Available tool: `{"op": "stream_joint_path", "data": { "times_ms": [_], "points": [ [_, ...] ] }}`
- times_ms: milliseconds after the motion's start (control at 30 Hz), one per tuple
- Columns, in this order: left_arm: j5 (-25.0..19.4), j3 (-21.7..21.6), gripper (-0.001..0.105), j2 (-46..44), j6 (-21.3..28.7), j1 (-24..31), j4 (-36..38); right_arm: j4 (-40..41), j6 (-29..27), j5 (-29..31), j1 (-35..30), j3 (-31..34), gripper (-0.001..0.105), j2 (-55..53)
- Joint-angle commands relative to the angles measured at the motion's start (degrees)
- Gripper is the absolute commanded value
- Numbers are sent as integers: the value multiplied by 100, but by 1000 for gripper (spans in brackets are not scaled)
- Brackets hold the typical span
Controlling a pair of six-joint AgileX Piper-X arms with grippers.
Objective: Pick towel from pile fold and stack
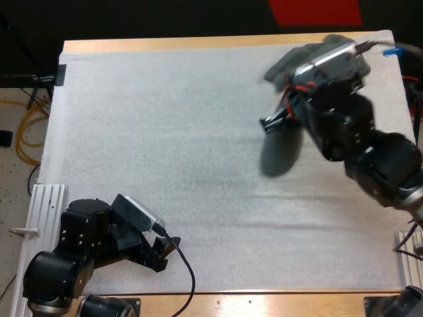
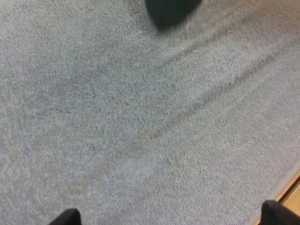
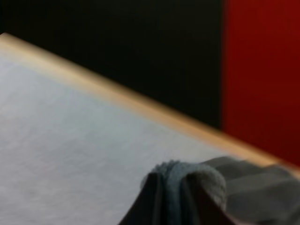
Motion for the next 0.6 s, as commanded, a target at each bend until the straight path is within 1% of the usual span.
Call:
{"op": "stream_joint_path", "data": {
  "times_ms": [0,100,167,267,333,367,400,433,467,533,567],
  "points": [
    [-19,-17,72,-28,29,-29,14,0,-273,249,-41,-133,0,-41],
    [-19,-17,72,-28,29,-29,14,34,-265,146,-52,-222,0,-41],
    [-19,-17,72,-28,29,-29,14,353,1,-152,-52,-219,0,-3],
    [-19,-17,72,-28,36,-29,14,770,818,-752,-50,-105,0,106],
    [-95,-17,72,-28,186,-29,14,781,1596,-1425,-28,266,0,204],
    [-185,-17,72,-28,295,-29,14,671,1940,-1748,-12,518,0,258],
    [-291,-17,72,-28,359,-29,14,590,2131,-1878,26,695,0,297],
    [-494,-17,72,-28,444,-29,14,404,2528,-2119,98,994,0,376],
    [-655,-17,72,-28,482,-29,14,222,2794,-2322,188,1227,0,442],
    [-845,-17,72,-28,507,-29,14,-54,3151,-2808,410,1595,0,599],
    [-870,-17,72,-28,505,-29,14,-187,3279,-3102,580,1768,0,691]
  ]
}}
